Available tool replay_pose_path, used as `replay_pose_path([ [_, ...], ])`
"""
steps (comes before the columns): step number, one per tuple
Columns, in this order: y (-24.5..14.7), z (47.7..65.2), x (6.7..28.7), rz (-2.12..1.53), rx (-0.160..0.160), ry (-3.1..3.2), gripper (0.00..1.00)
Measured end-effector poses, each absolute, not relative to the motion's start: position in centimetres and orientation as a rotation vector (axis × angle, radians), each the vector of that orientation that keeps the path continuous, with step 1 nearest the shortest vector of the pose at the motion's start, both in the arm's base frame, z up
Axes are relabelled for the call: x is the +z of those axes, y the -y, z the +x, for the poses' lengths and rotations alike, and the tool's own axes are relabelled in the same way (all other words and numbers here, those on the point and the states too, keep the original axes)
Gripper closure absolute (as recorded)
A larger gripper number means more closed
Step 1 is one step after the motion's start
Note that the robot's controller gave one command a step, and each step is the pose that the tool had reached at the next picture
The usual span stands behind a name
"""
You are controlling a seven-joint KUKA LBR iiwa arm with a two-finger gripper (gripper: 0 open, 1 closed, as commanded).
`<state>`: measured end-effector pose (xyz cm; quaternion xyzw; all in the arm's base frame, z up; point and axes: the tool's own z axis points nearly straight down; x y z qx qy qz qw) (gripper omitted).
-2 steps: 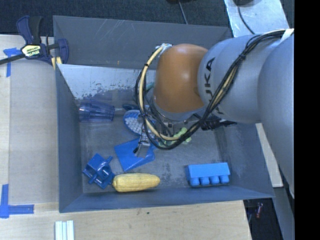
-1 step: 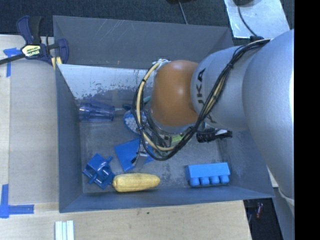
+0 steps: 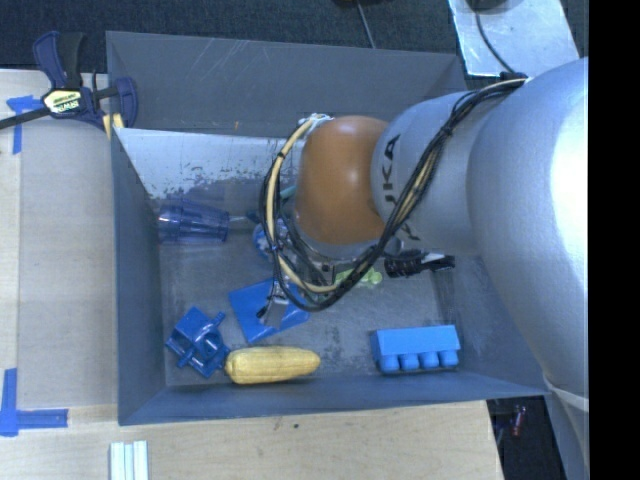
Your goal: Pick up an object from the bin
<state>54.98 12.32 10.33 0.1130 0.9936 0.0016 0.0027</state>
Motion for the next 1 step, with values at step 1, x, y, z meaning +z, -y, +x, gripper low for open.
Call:
replay_pose_path([
  [1, -14.03, 54.69, 7.17, 0.346, 0.005, -3.112, 1.00],
])
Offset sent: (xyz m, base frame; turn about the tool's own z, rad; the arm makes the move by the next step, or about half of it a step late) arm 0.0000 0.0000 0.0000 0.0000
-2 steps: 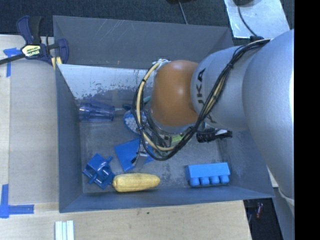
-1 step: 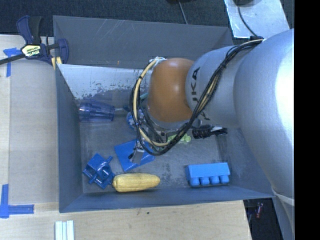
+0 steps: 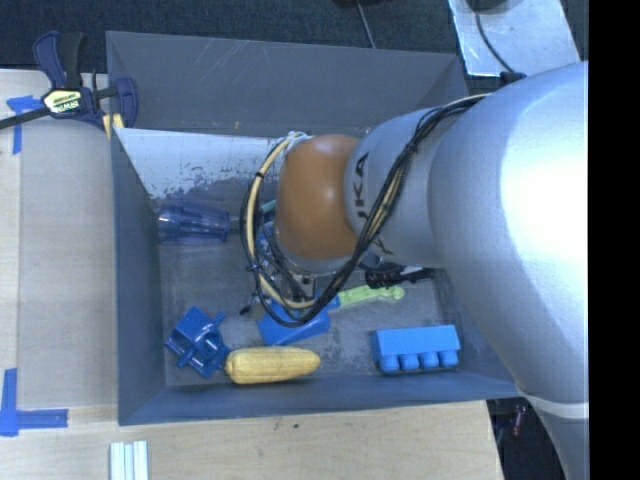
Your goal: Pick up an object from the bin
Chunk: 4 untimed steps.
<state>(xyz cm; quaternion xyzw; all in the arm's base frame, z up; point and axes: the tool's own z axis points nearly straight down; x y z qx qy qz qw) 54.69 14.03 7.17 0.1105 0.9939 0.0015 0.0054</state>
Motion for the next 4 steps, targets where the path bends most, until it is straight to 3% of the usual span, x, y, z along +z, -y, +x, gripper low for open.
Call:
replay_pose_path([
  [1, -14.0, 54.7, 7.2, 0.347, 0.005, -3.111, 1.00],
  [2, -12.6, 49.6, 7.6, -0.040, 0.005, -3.123, 1.00],
  [3, -10.0, 50.7, 7.2, 0.026, 0.007, -3.124, 1.00],
  [4, -13.7, 51.1, 7.1, -0.265, 0.008, -3.090, 1.00],
])
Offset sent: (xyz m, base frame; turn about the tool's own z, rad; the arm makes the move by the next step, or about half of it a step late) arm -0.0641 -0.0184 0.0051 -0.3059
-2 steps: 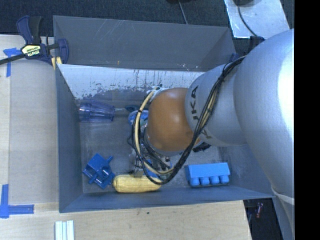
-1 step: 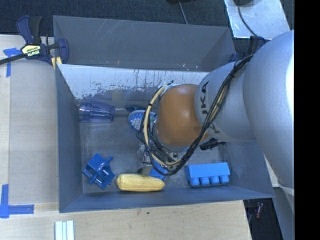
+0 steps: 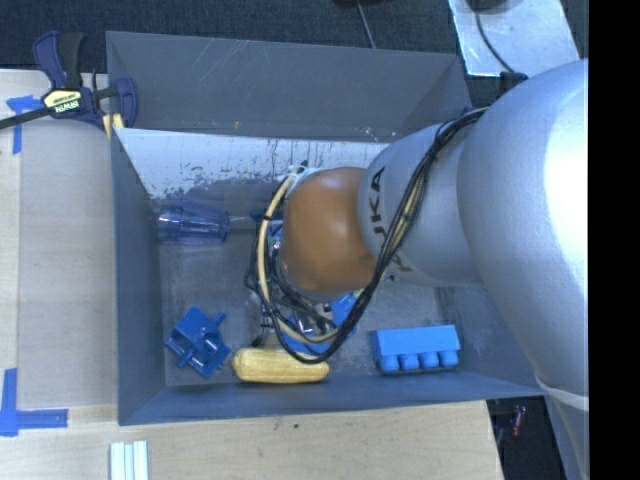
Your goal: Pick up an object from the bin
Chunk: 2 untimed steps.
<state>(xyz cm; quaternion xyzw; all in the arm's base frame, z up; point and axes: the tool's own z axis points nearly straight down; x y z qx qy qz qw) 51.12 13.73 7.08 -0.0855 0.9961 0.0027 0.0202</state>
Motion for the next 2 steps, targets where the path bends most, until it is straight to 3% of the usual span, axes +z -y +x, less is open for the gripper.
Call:
replay_pose_path([
  [1, -13.0, 52.7, 7.1, -0.144, 0.006, -3.113, 1.00],
  [2, -16.5, 52.1, 7.5, -0.351, 0.014, -3.062, 0.00],
])
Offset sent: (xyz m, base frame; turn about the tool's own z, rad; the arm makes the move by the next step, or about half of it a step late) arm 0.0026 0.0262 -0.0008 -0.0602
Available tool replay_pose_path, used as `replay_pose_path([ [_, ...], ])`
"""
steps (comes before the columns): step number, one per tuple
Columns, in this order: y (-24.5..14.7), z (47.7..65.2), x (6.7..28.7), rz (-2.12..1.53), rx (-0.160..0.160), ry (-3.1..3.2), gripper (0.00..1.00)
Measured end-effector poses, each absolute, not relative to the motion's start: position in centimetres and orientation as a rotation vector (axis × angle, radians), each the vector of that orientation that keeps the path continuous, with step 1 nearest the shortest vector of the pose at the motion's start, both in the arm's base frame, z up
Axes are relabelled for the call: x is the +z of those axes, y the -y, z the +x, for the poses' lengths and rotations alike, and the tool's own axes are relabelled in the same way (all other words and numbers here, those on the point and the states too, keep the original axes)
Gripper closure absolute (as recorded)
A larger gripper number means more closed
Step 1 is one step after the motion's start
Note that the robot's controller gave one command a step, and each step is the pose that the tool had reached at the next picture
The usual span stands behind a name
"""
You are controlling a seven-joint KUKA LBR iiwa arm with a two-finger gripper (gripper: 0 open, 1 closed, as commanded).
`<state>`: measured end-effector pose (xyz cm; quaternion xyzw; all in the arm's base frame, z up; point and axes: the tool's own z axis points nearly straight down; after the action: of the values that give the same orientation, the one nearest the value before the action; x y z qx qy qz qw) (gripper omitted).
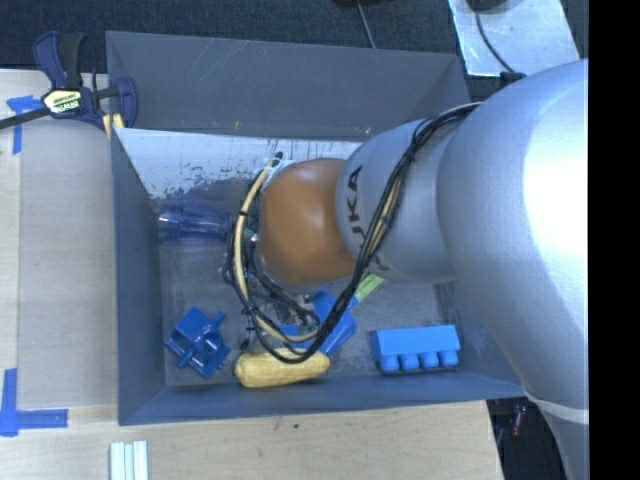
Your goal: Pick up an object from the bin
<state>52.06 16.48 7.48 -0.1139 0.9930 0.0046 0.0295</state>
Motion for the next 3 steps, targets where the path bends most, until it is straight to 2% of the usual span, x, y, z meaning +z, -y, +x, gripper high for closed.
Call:
replay_pose_path([
  [1, -16.5, 52.0, 7.5, -0.350, 0.014, -3.063, 0.00],
  [2, -21.4, 51.4, 7.1, -0.410, 0.018, -3.050, 0.00],
  [3, -21.1, 51.2, 7.0, -0.442, 0.009, -3.047, 0.00],
])
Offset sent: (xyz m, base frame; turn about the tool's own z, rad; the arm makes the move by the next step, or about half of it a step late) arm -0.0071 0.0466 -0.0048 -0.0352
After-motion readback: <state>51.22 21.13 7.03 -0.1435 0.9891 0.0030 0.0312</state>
